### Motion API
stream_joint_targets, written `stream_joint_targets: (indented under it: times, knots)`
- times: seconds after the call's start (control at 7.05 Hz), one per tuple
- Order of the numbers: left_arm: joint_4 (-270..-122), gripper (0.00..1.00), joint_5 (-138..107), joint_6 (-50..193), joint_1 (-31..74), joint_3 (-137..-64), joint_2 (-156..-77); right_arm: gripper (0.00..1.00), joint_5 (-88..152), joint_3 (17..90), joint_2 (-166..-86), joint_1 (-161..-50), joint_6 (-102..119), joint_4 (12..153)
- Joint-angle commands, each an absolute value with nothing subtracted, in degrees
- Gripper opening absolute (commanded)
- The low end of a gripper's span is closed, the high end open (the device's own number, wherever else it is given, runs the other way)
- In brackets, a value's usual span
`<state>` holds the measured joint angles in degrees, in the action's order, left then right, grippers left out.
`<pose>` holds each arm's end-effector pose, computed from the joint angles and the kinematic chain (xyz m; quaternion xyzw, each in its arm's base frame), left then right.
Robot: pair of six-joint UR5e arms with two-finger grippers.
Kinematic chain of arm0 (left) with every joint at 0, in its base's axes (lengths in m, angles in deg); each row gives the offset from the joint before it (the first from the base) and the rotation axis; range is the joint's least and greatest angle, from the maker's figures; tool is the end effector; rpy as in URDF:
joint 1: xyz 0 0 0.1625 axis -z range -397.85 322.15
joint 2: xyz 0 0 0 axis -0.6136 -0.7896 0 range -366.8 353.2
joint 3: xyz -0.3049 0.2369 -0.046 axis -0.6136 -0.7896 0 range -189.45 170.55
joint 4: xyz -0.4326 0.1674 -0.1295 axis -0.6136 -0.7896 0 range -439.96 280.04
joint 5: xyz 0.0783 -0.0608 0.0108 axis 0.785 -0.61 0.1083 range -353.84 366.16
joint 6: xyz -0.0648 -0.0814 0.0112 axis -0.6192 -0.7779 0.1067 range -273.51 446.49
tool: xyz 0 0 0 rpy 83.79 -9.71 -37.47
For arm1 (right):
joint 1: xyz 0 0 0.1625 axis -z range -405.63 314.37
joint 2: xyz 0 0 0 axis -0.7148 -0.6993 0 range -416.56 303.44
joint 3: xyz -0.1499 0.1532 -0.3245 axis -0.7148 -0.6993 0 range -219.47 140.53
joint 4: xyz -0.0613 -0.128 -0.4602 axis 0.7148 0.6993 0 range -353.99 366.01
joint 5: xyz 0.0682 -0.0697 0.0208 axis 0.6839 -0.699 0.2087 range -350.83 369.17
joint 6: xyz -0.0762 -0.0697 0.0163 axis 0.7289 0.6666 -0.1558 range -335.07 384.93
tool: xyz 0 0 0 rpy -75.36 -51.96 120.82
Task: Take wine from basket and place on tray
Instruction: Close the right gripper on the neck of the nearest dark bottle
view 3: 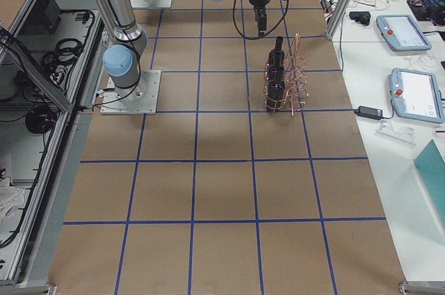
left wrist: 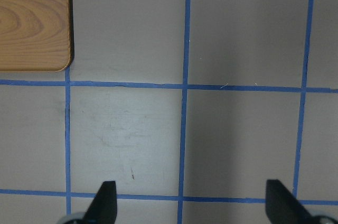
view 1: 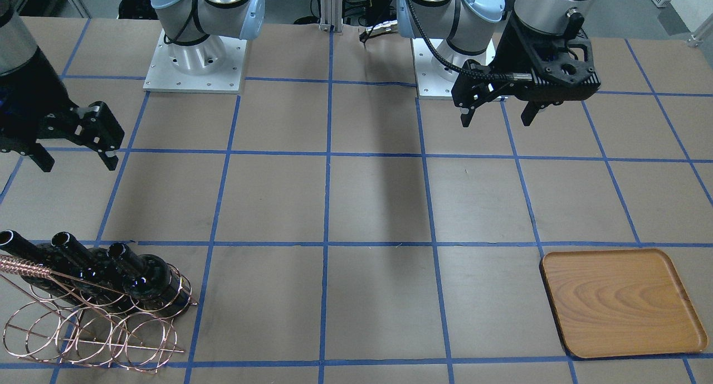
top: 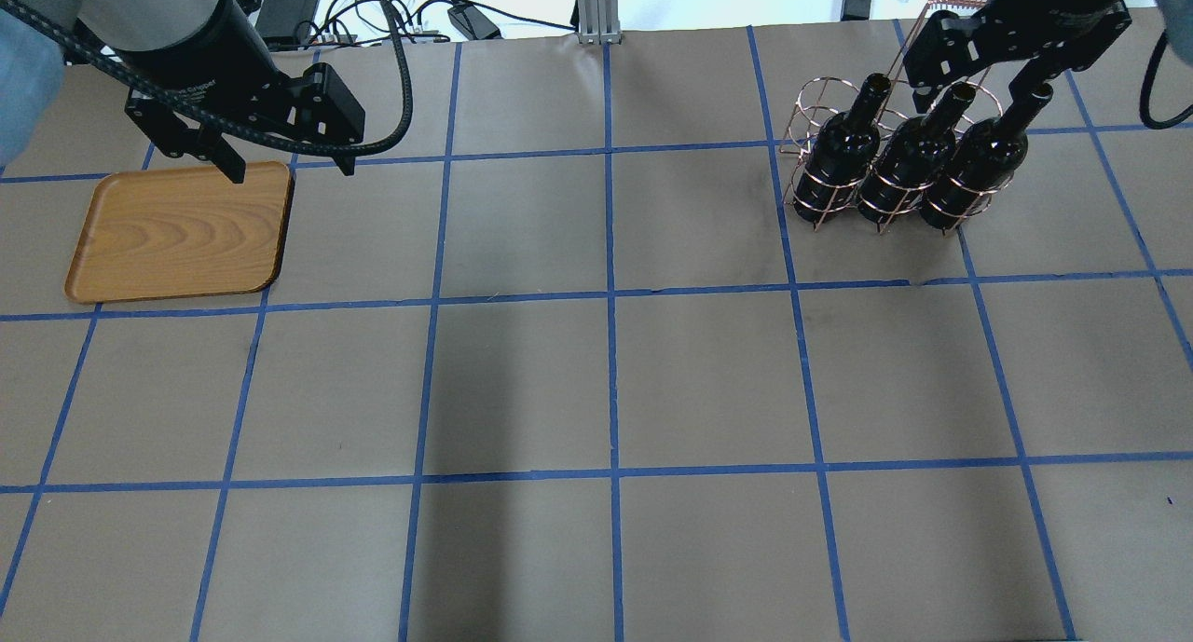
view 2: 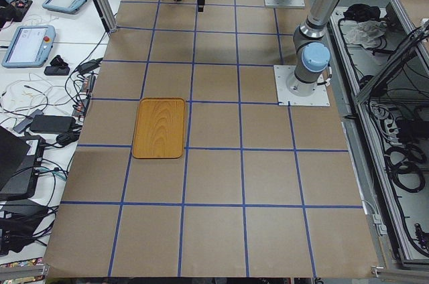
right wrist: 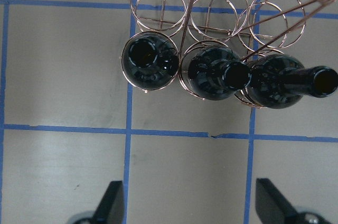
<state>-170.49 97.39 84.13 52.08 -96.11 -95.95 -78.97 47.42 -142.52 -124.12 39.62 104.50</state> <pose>-0.1304 -0.5622 0.4871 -0.0215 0.9992 -0.0322 0.0101 0.0137 -0.6178 0.4524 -0.0288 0.9973 -0.0678 0.0009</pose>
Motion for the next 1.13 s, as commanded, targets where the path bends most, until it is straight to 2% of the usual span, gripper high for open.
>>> stream_joint_targets:
  times: [0.0,0.57,0.71,0.99]
  knots:
    - [-170.5,1.00,97.4,84.2,52.1,-96.1,-95.9,0.85,-75.9,47.5,-139.3,-120.4,43.7,108.5]
    - [-170.5,1.00,97.4,84.2,52.1,-96.1,-95.9,0.80,-76.0,47.5,-132.2,-120.4,43.0,115.0]
    - [-170.5,1.00,97.4,84.2,52.1,-96.1,-95.9,0.67,-76.0,47.5,-131.2,-120.4,43.0,117.6]
    - [-170.5,1.00,97.4,84.2,52.1,-96.1,-95.9,0.67,-76.0,47.5,-130.7,-120.6,42.7,118.0]
